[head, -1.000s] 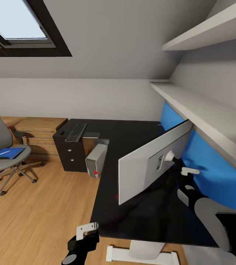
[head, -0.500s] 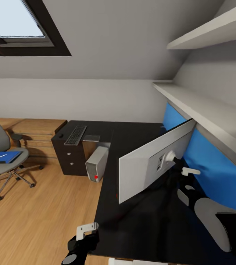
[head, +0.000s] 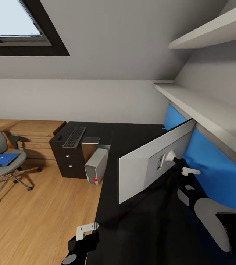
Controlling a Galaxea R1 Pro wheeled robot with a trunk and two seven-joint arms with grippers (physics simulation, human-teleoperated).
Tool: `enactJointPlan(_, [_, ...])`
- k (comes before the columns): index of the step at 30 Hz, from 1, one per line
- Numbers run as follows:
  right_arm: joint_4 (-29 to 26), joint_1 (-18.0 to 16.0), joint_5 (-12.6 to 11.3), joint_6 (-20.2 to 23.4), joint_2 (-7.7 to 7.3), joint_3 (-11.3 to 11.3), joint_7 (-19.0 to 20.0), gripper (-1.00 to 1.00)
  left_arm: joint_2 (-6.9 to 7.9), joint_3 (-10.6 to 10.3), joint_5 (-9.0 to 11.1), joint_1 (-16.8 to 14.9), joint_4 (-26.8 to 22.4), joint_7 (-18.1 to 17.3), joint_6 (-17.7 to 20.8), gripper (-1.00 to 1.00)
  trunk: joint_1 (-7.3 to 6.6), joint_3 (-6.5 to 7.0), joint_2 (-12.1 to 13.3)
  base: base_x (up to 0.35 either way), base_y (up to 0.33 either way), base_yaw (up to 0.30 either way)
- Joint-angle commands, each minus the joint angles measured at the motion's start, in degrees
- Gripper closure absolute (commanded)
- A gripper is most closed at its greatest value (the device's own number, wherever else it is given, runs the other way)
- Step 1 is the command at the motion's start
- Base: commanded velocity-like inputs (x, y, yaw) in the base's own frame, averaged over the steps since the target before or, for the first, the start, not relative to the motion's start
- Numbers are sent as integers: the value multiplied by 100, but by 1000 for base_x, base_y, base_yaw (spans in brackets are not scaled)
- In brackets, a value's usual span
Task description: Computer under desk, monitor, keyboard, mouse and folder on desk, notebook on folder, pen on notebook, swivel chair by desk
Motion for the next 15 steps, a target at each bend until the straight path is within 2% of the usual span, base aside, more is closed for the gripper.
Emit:
enactJointPlan(1, [7,-5,-94,-31,-1,122,-14,100,0,-5,48,-2,-10,43,12,-100,4,-11,-10,3,0,0])
enactJointPlan(2, [7,-5,-94,-31,-4,122,-14,100,0,-5,48,-2,-10,43,12,-100,4,-11,-10,2,0,0])
enactJointPlan(3, [7,-5,-94,-31,-7,121,-14,-100,0,-5,48,-2,-10,43,13,-100,4,-11,-10,1,0,0])
enactJointPlan(15, [-1,-5,-94,-31,-9,128,-14,-100,0,-5,50,-2,-10,38,9,-100,4,-11,-10,0,0,0])
